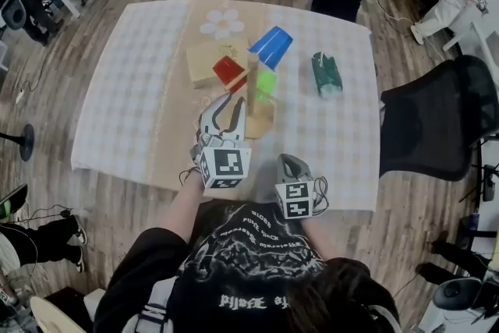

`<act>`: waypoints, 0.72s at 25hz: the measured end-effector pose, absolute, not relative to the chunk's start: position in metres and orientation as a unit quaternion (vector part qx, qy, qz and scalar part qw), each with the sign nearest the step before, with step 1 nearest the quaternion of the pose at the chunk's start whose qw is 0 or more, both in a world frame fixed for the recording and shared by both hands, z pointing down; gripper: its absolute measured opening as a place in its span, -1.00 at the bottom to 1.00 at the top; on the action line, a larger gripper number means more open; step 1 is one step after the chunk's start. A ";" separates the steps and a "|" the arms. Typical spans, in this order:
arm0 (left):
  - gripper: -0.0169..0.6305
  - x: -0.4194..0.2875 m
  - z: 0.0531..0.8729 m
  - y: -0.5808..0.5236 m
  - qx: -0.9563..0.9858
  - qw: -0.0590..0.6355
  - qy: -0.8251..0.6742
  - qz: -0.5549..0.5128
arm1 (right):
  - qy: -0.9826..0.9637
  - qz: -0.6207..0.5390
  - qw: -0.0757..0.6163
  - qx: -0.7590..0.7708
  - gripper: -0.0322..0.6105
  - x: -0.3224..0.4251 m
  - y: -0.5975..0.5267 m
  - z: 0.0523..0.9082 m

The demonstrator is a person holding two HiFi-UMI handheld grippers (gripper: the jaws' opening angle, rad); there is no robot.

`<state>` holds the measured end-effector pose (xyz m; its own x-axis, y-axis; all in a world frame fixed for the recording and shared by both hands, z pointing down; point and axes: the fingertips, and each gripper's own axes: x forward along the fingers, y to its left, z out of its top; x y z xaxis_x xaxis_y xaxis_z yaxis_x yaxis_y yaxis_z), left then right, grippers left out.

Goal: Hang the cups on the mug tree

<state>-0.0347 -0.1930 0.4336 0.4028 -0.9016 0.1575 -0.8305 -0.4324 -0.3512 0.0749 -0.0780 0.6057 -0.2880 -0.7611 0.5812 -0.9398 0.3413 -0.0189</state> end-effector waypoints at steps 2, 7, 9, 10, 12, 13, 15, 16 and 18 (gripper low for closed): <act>-0.65 -0.036 0.432 -0.186 -0.839 0.081 0.518 -0.145 | -0.782 0.182 0.240 0.545 -0.88 0.075 -0.077 0.602; -0.65 -0.043 0.439 -0.165 -0.858 0.018 0.497 -0.125 | -0.783 0.171 0.223 0.555 -0.88 0.079 -0.077 0.593; -0.66 -0.046 0.449 -0.157 -0.865 -0.007 0.486 -0.129 | -0.783 0.173 0.211 0.559 -0.88 0.082 -0.077 0.590; -0.67 -0.048 0.455 -0.153 -0.867 -0.019 0.481 -0.132 | -0.783 0.177 0.201 0.561 -0.88 0.083 -0.078 0.587; -0.72 -0.052 0.463 -0.147 -0.868 -0.041 0.477 -0.134 | -0.783 0.189 0.175 0.566 -0.88 0.087 -0.081 0.581; -0.73 -0.053 0.465 -0.145 -0.868 -0.053 0.476 -0.133 | -0.782 0.195 0.160 0.570 -0.88 0.089 -0.083 0.576; -0.76 -0.055 0.469 -0.140 -0.869 -0.073 0.473 -0.128 | -0.779 0.203 0.132 0.579 -0.88 0.093 -0.086 0.566; -0.78 -0.055 0.471 -0.137 -0.870 -0.081 0.469 -0.127 | -0.778 0.202 0.122 0.582 -0.88 0.095 -0.088 0.560; -0.82 -0.055 0.472 -0.133 -0.874 -0.096 0.460 -0.123 | -0.782 0.193 0.107 0.582 -0.88 0.094 -0.090 0.546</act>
<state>-0.0549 -0.1326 0.4715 0.5469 -0.7804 0.3033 -0.8276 -0.5587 0.0546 0.0943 -0.0902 0.5458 -0.2990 -0.8698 0.3924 -0.9525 0.2470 -0.1781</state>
